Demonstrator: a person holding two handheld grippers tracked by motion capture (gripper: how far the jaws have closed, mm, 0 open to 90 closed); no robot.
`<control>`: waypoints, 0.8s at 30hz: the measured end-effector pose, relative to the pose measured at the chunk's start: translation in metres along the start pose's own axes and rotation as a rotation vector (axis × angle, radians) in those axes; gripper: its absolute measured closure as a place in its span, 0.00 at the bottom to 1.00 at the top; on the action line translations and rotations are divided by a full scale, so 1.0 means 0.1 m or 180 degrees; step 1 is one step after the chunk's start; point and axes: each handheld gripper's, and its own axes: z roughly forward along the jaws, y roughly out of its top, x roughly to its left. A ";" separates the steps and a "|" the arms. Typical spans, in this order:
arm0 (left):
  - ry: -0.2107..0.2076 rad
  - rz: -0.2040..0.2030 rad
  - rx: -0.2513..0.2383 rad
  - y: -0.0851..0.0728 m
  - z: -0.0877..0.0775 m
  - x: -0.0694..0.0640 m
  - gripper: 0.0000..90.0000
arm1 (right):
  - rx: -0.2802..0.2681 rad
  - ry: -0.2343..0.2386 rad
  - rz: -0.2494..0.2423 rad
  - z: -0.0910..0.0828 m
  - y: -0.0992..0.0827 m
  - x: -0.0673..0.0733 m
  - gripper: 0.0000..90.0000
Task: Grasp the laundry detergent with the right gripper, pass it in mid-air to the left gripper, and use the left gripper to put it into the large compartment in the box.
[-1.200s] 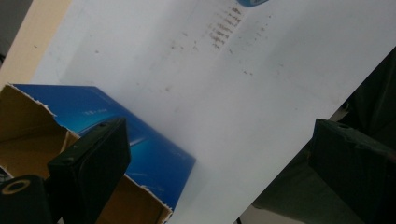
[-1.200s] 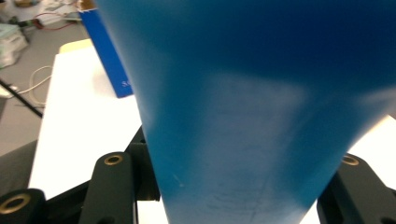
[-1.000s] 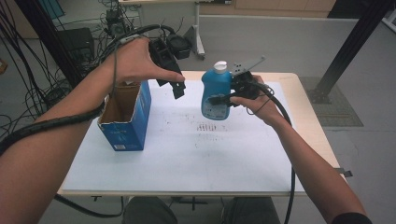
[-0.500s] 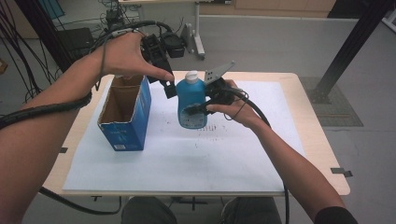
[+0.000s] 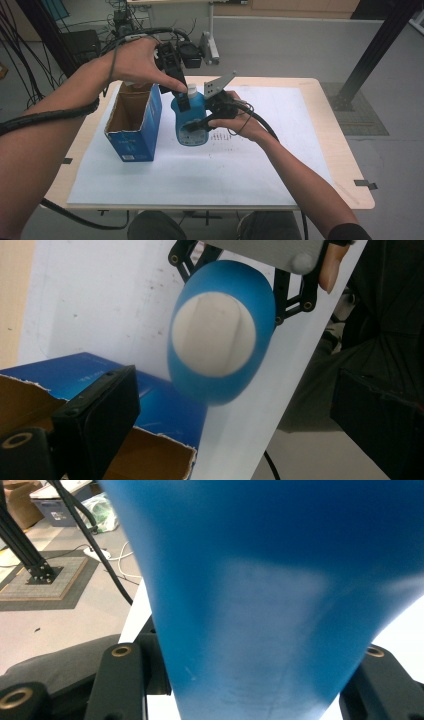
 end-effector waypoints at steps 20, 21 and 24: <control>-0.0138 0.0152 0.0045 0.08 0.14 0.01 0.07 | -0.0045 0.0145 -0.0113 0.06 0.04 0.09 0.49; -0.0148 0.0157 0.0049 0.08 0.15 0.01 0.07 | -0.0037 0.0139 -0.0126 0.05 0.04 0.09 0.49; -0.0157 0.0161 0.0054 0.09 0.16 0.00 0.07 | -0.0045 0.0137 -0.0143 0.03 0.04 0.09 0.49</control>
